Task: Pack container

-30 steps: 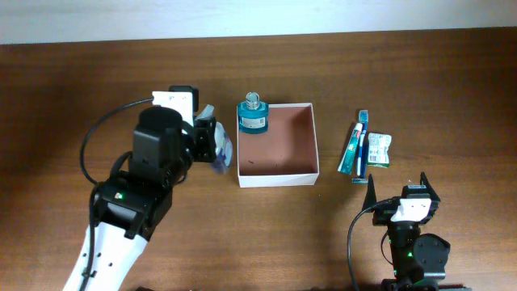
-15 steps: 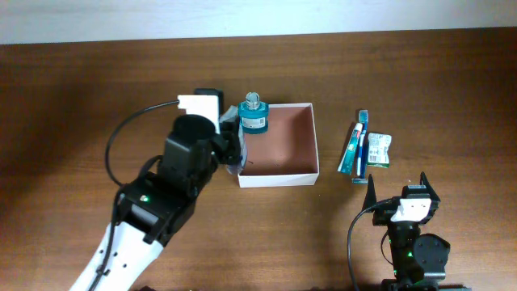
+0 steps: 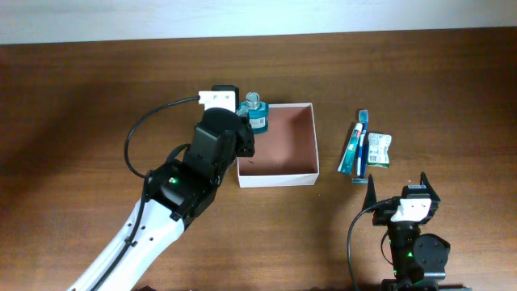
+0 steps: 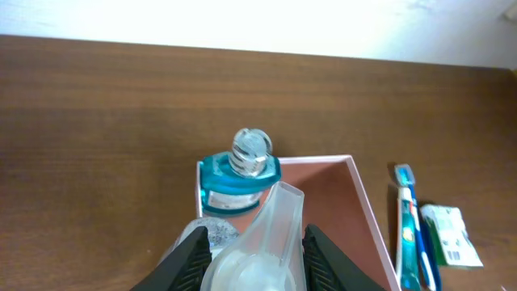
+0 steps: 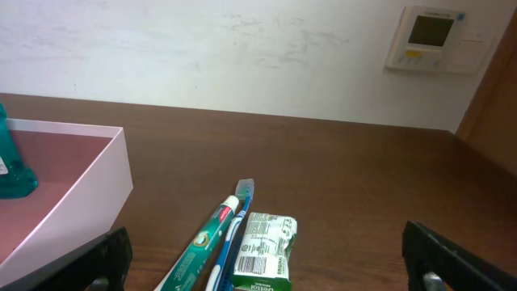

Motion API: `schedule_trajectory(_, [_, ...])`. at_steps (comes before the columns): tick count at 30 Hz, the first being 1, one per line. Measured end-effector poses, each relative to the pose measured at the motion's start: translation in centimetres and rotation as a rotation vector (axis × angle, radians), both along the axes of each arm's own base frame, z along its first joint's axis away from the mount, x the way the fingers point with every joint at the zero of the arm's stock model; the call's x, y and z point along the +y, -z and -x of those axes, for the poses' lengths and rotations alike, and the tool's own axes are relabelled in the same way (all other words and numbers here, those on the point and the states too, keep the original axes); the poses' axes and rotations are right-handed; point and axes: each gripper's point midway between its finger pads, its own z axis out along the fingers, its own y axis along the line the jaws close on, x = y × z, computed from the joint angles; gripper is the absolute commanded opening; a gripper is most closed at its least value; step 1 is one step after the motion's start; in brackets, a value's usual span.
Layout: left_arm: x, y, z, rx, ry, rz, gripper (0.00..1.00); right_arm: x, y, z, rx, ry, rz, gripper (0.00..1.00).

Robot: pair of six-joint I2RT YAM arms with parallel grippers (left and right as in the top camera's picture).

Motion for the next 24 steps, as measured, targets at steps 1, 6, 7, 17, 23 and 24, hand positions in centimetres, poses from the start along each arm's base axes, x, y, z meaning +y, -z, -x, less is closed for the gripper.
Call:
schedule_trajectory(1, [0.1, 0.0, 0.0, -0.002, -0.006, -0.005, 0.37, 0.0, 0.0, 0.0, 0.000, 0.000, 0.001, 0.98])
schedule_trajectory(6, [1.3, 0.8, 0.2, 0.022, -0.042, -0.063, 0.38, 0.0, 0.0, 0.0, 0.000, 0.000, 0.000, 0.98])
schedule_trajectory(7, [1.6, 1.1, 0.3, 0.031, -0.051, -0.078, 0.38, 0.0, 0.0, 0.0, 0.000, 0.000, 0.000, 0.98])
schedule_trajectory(17, [4.7, 1.7, -0.2, 0.041, -0.103, -0.184, 0.37, 0.0, 0.0, 0.0, 0.000, 0.000, 0.000, 0.98])
schedule_trajectory(23, [7.0, 2.3, -0.6, 0.075, -0.127, -0.222, 0.37, 0.0, 0.0, 0.0, 0.000, 0.000, 0.001, 0.98])
schedule_trajectory(24, [7.5, 2.4, -0.8, 0.078, -0.132, -0.220, 0.37, 0.0, 0.0, 0.0, 0.000, 0.000, 0.000, 0.98])
